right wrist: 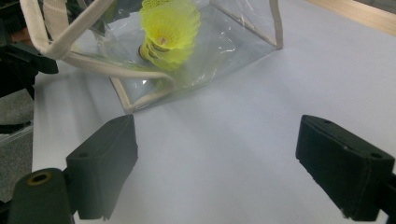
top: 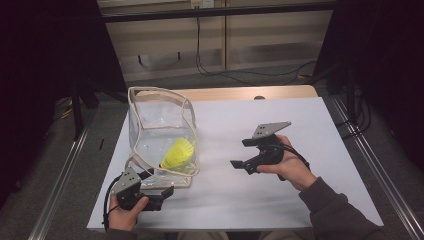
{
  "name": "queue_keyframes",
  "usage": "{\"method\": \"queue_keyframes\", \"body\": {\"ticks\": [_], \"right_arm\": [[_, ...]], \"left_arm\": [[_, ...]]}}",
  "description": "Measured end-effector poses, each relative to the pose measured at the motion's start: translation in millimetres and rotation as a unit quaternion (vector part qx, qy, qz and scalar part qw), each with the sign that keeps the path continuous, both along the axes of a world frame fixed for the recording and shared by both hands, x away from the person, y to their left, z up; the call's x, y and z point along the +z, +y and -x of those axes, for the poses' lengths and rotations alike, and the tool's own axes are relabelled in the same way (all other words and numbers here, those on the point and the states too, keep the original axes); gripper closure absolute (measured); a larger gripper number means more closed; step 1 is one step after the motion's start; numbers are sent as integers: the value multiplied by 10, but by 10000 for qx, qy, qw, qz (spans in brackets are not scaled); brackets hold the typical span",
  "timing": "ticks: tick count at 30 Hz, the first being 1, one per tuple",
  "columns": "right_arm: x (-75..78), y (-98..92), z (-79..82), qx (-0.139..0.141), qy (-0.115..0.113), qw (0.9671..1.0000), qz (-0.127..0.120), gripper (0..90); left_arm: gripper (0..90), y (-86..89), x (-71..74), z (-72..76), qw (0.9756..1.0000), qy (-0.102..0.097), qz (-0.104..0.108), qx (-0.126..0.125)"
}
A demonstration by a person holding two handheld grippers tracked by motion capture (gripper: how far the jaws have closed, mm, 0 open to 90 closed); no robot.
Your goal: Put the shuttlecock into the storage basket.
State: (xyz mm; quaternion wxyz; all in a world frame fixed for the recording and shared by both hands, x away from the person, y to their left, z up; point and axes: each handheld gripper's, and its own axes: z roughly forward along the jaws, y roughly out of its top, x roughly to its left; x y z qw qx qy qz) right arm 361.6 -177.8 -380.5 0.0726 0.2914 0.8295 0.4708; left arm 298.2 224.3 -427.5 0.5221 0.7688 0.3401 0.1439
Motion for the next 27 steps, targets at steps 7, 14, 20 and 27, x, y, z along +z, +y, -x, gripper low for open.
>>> {"method": "queue_keyframes", "body": {"ticks": [7,14,20,27], "right_arm": [[-86,-148,45,-143,28,9999,-75,121],[-162,-277,84,-259,18,9996,-135,119],[-212,-352,121,-302,36,9994,-141,118],[-262,-449,170,-356,13,9992,-166,115]], "left_arm": [[35,-5,0,0,10000,9,-19,-2],[35,-10,-2,0,10000,7,-14,-1],[35,-9,-1,0,10000,6,-20,-4],[35,-12,-3,0,10000,15,-24,-2]]}}
